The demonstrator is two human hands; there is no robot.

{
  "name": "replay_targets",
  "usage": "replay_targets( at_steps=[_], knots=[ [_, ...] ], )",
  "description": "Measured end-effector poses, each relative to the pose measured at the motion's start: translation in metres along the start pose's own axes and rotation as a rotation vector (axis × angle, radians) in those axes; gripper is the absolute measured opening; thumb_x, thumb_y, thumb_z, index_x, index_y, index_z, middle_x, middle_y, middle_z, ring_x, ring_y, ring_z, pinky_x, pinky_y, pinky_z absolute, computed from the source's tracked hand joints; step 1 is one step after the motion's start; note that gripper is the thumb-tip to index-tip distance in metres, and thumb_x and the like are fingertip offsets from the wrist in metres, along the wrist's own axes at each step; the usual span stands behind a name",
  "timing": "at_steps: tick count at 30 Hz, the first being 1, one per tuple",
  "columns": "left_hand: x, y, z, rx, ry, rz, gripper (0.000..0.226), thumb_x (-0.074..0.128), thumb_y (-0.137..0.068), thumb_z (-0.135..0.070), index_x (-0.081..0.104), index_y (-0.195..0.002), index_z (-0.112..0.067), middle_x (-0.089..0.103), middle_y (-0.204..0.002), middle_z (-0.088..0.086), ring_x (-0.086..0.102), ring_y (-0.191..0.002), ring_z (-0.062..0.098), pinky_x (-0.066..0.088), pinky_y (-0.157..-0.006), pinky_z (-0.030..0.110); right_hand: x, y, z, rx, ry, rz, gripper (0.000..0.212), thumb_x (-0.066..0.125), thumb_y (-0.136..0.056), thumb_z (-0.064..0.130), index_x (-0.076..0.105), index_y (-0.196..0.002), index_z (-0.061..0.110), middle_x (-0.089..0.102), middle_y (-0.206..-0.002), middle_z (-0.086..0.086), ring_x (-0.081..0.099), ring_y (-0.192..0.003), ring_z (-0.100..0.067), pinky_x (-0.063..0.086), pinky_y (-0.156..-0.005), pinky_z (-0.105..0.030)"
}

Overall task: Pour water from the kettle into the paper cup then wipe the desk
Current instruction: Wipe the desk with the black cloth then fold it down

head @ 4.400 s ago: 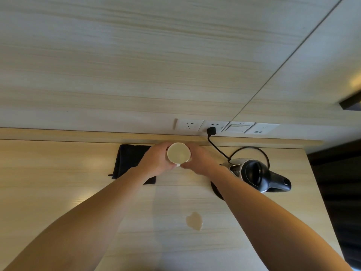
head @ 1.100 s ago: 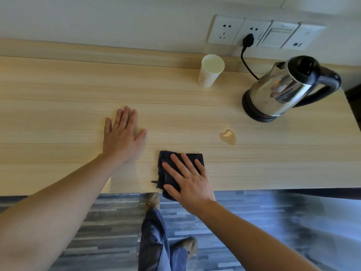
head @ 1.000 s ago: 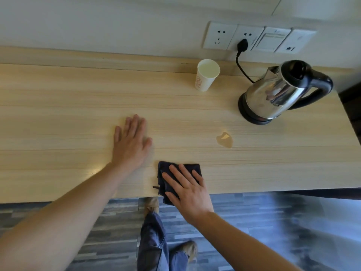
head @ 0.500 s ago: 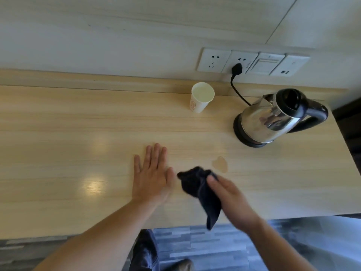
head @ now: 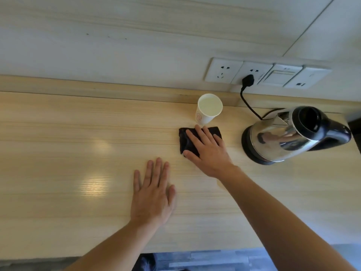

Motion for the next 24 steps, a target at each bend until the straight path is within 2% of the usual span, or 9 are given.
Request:
replay_targets(
  at_steps=[3,8,13,17,24],
  knots=[
    [0.001,-0.001,0.0,-0.005,-0.003,0.001,0.068,0.012,-0.107,-0.055,-0.005,-0.166,-0.025,-0.015,-0.175,0.003,-0.017,-0.162,0.026,0.001,-0.131,0.059,0.0,-0.004,-0.001,-0.011,-0.018,-0.045,0.069,0.023,-0.1,0.074,0.006,-0.162,0.05,-0.006,-0.175,0.007,-0.018,-0.159,-0.013,-0.002,-0.128,-0.047],
    [-0.001,-0.001,0.0,-0.007,-0.019,0.01,0.069,0.007,-0.106,-0.055,-0.013,-0.165,-0.027,-0.022,-0.174,0.001,-0.023,-0.16,0.025,-0.004,-0.131,0.058,0.008,-0.005,-0.006,-0.016,-0.013,-0.056,0.067,0.023,-0.098,0.077,0.002,-0.159,0.058,-0.013,-0.174,0.009,-0.023,-0.157,-0.014,-0.005,-0.128,-0.051],
    [-0.003,0.0,-0.001,-0.019,-0.036,0.015,0.069,0.004,-0.106,-0.056,-0.018,-0.164,-0.027,-0.026,-0.173,0.0,-0.026,-0.159,0.024,-0.003,-0.131,0.057,0.017,0.008,-0.003,0.005,-0.012,-0.049,0.071,0.023,-0.096,0.079,-0.003,-0.159,0.058,-0.02,-0.173,0.009,-0.024,-0.157,-0.016,-0.006,-0.128,-0.051],
    [-0.005,0.001,-0.002,-0.019,-0.027,-0.011,0.068,0.003,-0.105,-0.056,-0.014,-0.165,-0.027,-0.021,-0.174,0.0,-0.021,-0.161,0.024,0.0,-0.132,0.058,0.027,0.03,0.0,0.016,-0.012,-0.049,0.072,0.021,-0.095,0.081,-0.004,-0.159,0.056,-0.021,-0.172,0.009,-0.026,-0.156,-0.015,-0.007,-0.128,-0.05],
    [-0.005,0.0,-0.003,-0.032,-0.056,-0.025,0.068,0.002,-0.105,-0.056,-0.015,-0.164,-0.028,-0.023,-0.174,-0.001,-0.022,-0.16,0.022,0.001,-0.132,0.058,0.045,0.075,0.003,0.038,-0.031,-0.064,0.065,0.015,-0.099,0.075,-0.002,-0.159,0.057,-0.019,-0.172,0.012,-0.025,-0.156,-0.013,-0.008,-0.128,-0.046]
  ],
)
Point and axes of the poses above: each hand's wrist, its own y-axis away from the middle knuckle, its own x-axis out of the palm, z = x × y, the point moved 8 cm from there along -y, towards the middle knuckle
